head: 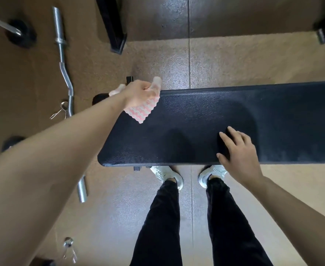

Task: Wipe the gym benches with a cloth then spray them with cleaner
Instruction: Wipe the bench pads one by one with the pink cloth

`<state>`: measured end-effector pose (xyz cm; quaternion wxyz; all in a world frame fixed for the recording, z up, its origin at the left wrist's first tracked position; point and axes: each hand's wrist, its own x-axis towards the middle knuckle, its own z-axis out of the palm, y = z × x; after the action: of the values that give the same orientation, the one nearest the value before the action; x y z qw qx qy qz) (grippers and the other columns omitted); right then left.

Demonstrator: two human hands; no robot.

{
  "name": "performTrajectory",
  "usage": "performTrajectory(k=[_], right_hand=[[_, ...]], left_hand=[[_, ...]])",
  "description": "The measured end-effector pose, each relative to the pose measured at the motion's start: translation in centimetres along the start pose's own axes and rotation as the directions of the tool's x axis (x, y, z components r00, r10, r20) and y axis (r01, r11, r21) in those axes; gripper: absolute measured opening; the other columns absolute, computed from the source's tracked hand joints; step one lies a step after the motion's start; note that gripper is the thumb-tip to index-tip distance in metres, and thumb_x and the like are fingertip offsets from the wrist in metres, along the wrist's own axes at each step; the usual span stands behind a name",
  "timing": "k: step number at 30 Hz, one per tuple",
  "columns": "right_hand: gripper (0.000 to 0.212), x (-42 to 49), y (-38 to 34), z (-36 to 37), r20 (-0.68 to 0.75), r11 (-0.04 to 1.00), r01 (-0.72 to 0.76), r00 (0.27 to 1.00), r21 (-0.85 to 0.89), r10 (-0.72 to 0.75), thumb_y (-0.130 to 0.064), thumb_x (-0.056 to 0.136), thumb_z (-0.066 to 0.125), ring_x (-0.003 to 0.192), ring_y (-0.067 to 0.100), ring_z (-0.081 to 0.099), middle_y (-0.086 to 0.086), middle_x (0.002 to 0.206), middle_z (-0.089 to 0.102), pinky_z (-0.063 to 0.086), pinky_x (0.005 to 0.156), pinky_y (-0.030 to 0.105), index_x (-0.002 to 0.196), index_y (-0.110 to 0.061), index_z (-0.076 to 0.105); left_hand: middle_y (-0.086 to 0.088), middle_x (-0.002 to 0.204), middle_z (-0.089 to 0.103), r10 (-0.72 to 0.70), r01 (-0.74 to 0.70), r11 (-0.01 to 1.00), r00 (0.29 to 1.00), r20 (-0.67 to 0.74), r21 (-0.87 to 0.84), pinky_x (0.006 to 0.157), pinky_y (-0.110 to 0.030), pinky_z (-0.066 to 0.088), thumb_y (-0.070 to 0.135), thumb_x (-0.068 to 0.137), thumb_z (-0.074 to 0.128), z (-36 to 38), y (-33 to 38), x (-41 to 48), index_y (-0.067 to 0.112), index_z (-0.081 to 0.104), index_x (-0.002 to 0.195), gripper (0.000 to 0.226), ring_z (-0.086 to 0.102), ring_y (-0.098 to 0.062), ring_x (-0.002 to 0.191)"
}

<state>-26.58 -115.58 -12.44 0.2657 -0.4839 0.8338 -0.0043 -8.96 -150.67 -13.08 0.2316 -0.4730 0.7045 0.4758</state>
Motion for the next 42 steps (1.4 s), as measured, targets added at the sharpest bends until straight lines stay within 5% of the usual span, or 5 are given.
performTrajectory(k=[13,20,34,39,42], right_hand=[[0.073,-1.7,10.9,-2.5,-0.078,0.987,-0.152,0.985,0.06,0.157,-0.028,0.081,0.081,0.13,0.039,0.043,0.012,0.152,0.047,0.047,0.096,0.058,0.146,-0.019,0.049],[0.071,-4.5,15.2,-2.0,-0.128,0.975,-0.188,0.971,0.117,0.203,-0.029,0.081,0.08,0.129,0.04,0.045,0.009,0.152,0.049,0.045,0.1,0.059,0.146,-0.019,0.052],[0.066,-8.8,19.7,-1.6,-0.056,0.888,-0.392,0.908,0.241,0.416,-0.03,0.087,0.074,0.144,0.036,0.032,0.008,0.16,0.036,0.034,0.11,0.057,0.148,-0.023,0.049],[0.066,-10.3,21.5,-1.3,-0.023,0.834,-0.494,0.857,0.246,0.515,-0.033,0.09,0.07,0.152,0.038,0.017,0.01,0.166,0.021,0.026,0.116,0.06,0.15,-0.024,0.045],[0.068,-10.7,22.3,-1.1,0.025,0.789,-0.547,0.825,0.28,0.564,-0.036,0.094,0.065,0.155,0.038,0.009,0.007,0.169,0.01,0.02,0.12,0.061,0.155,-0.029,0.037]], left_hand=[[0.016,0.122,0.07,0.256,-0.262,0.962,0.963,0.08,0.073,0.102,-0.025,0.044,0.021,0.099,0.058,7.2,11.1,1.7,0.032,0.063,0.138,0.041,0.062,-0.006,0.115],[0.034,0.088,0.069,0.236,-0.243,0.97,0.921,0.309,-0.019,0.054,-0.017,0.045,0.003,0.103,0.042,9.6,17.7,4.4,0.019,0.06,0.108,0.024,0.054,-0.013,0.062],[-0.007,0.06,0.059,0.17,-0.231,0.97,0.865,0.472,0.073,0.042,-0.035,0.049,0.023,0.109,0.046,16.5,31.9,7.5,0.03,0.054,0.143,0.035,0.052,-0.022,0.042],[0.026,0.058,0.058,0.233,-0.335,0.927,0.865,0.445,0.166,0.077,-0.034,0.054,0.017,0.109,0.044,20.0,37.7,7.3,0.027,0.05,0.149,0.042,0.056,0.003,0.045],[0.011,0.112,0.073,0.317,-0.425,0.882,0.855,0.411,0.204,0.096,-0.036,0.051,0.019,0.106,0.051,22.2,40.1,8.9,0.032,0.052,0.147,0.042,0.068,-0.002,0.091]])
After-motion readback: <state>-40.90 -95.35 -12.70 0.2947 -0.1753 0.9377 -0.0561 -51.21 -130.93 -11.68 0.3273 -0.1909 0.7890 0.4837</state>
